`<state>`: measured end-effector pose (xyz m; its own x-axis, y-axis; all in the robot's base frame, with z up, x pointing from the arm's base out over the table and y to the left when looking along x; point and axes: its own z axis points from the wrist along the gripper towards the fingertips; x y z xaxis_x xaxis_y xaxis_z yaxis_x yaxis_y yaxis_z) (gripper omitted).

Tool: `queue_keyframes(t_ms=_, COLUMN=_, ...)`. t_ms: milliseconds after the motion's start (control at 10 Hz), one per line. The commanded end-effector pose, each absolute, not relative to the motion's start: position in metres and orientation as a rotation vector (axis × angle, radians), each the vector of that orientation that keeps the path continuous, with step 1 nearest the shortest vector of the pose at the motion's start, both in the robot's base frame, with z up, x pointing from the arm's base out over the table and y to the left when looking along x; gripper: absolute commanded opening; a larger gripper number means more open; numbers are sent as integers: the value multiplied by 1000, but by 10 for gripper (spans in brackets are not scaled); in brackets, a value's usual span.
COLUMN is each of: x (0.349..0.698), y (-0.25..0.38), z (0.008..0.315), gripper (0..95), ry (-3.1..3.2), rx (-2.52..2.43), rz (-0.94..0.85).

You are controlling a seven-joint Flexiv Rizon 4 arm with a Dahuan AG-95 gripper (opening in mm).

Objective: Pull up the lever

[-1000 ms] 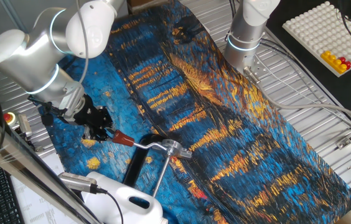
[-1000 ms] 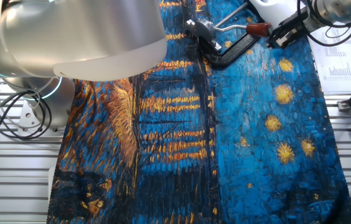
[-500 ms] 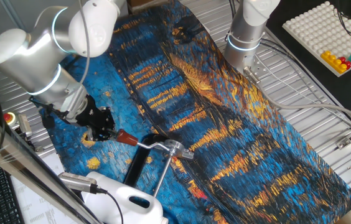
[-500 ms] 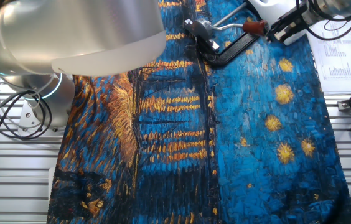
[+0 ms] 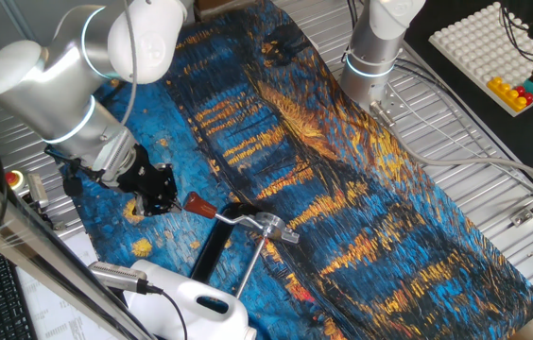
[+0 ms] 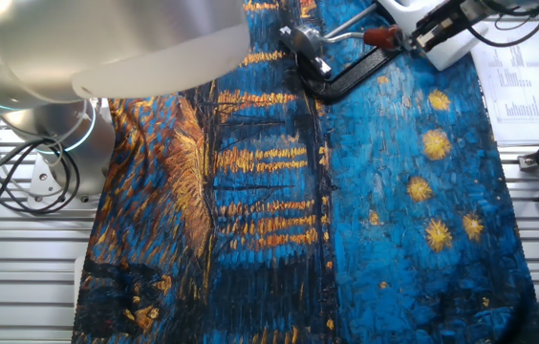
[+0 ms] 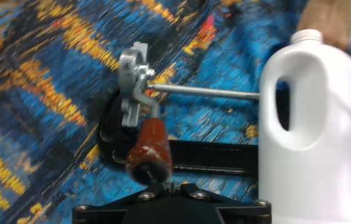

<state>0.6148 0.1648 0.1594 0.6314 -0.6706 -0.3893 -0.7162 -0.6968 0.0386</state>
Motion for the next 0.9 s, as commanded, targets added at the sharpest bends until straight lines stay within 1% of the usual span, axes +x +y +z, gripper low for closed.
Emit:
queue_keyframes(t_ms=100, x=614, y=164, z=158, gripper=0, ry=1161, rx=-2746, rz=519)
queue_keyframes(t_ms=200, x=615, y=162, z=156, gripper=190, ry=1143, rx=-2761, rz=496)
queue_keyframes(t_ms=900, x=625, y=140, z=134, gripper=190, ry=1123, rx=-2761, rz=478)
